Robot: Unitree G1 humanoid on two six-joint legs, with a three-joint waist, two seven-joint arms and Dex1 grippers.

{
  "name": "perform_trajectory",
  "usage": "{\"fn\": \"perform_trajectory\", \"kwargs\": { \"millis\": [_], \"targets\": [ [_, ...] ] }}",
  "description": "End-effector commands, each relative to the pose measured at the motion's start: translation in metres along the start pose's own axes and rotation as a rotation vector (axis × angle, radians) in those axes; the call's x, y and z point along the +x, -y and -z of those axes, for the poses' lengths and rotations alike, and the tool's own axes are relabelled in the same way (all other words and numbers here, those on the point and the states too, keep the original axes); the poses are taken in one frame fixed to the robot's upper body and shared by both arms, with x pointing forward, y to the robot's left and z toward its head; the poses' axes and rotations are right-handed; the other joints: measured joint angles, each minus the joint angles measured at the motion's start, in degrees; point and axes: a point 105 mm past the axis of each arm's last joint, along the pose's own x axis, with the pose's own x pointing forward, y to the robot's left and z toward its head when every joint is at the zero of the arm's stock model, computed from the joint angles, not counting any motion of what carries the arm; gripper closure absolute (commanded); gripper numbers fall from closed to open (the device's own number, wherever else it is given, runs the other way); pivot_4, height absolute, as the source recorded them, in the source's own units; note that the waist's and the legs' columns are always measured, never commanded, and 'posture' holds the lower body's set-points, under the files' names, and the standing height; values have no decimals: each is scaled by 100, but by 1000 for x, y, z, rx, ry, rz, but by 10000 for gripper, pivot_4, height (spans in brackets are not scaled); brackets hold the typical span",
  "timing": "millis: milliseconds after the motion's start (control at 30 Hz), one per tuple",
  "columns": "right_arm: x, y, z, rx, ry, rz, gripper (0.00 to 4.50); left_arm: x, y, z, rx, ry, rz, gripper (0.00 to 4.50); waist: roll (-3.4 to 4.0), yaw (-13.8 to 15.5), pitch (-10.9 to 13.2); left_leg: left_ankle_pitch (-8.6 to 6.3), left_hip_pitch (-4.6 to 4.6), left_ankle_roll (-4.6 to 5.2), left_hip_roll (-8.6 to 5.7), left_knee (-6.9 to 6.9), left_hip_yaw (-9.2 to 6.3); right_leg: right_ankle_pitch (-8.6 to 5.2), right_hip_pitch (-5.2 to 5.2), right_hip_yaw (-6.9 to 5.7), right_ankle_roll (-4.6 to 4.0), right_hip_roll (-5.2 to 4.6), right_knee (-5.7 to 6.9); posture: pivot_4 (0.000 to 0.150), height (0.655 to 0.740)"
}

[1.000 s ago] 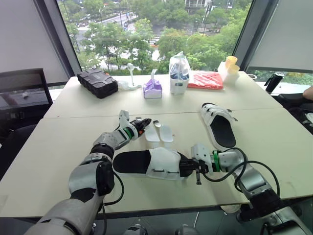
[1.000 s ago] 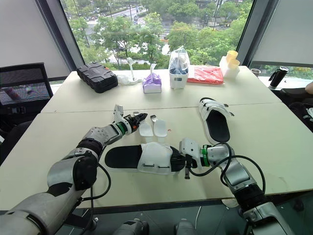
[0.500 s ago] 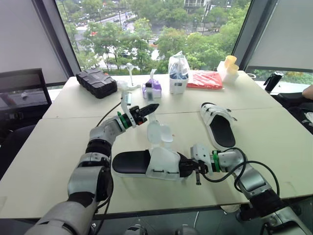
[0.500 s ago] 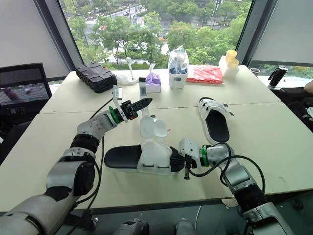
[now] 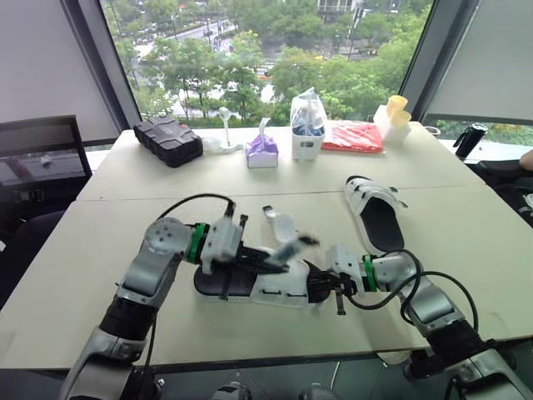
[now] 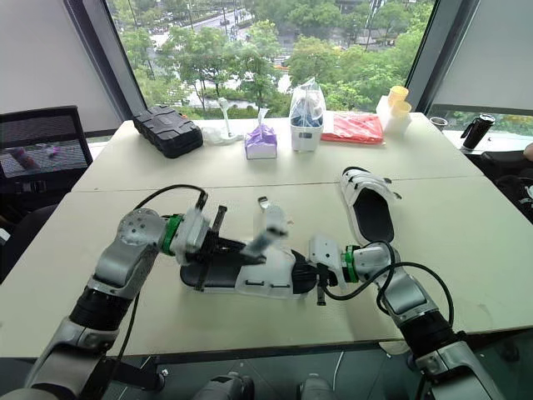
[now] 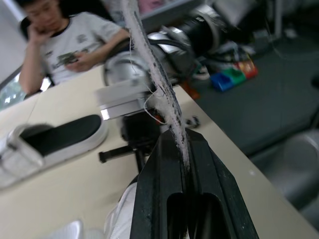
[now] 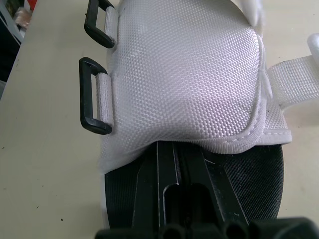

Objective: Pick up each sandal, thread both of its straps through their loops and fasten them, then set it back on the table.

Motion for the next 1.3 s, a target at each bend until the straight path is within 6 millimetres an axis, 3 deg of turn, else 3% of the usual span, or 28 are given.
{"fn": "perform_trajectory", "kwargs": {
  "millis": [33,200,300,467,567,633,767,800,867,967,1033,1100,1300],
  "targets": [
    [5,-16,24,54,-87,-82,45000,-2,15,-2,213,-18,108,44368,2,0,-2,0,0,0,0,-2,0,0,-1,-1,0,-1,0,1500,7400],
    [6,-14,24,47,-90,-92,45000,-4,35,5,332,-22,245,44368,1,-3,-3,4,0,7,-1,-21,0,0,-13,-2,1,-5,0,1500,7400],
    [7,-13,24,42,-92,-94,45000,-3,39,7,369,-11,267,36946,1,-3,-4,9,0,16,-3,-25,0,0,-15,-4,3,-6,0,1500,7400],
    [6,-11,25,37,-94,-94,45000,-4,39,3,411,1,251,12516,1,-6,-4,11,0,18,-2,-25,0,0,-14,-4,3,-5,1,1500,7400],
    [6,-10,26,34,-97,-92,45000,-8,37,1,451,-20,245,189,0,-7,-5,11,1,19,-2,-25,0,0,-13,-5,4,-4,1,1500,7400],
    [6,-10,26,33,-98,-93,45000,-13,36,1,450,-44,243,189,0,-7,-5,11,1,20,-2,-25,-1,0,-13,-5,4,-4,1,1500,7400],
    [5,-9,26,29,-98,-95,45000,-41,33,8,344,-170,179,189,1,-19,-5,12,1,20,-1,-27,-1,0,-18,-5,5,-2,5,1500,7400],
    [5,-9,26,28,-98,-96,45000,-48,30,10,253,-189,114,189,1,-18,-5,12,1,20,-1,-29,-1,0,-20,-5,5,-2,5,1500,7400],
    [5,-9,26,28,-98,-100,45000,-58,24,11,-128,-173,-77,189,2,-31,-5,12,4,20,-1,-30,-2,-1,-36,-5,6,0,5,1500,7400],
    [6,-10,26,29,-97,-102,45000,-54,25,5,-590,-59,-241,189,-7,-25,-4,11,4,22,-1,-31,-3,-2,-40,-3,23,11,13,1500,7400],
    [6,-10,26,28,-99,-105,45000,-48,41,1,-812,-33,-198,189,-11,-15,-4,11,6,23,-1,-30,-13,-3,-33,-6,35,15,14,1500,7400],
    [6,-11,27,28,-101,-108,45000,-44,51,0,-950,-23,-185,189,-6,-22,-6,10,8,22,2,-30,-12,-10,-33,-5,22,14,14,1500,7400],
    [4,-13,26,31,-105,-115,45000,-26,64,4,-1133,12,-248,189,-6,-1,-7,10,11,20,3,-33,-11,-12,-31,-3,16,8,13,1500,7400]
  ]
}}
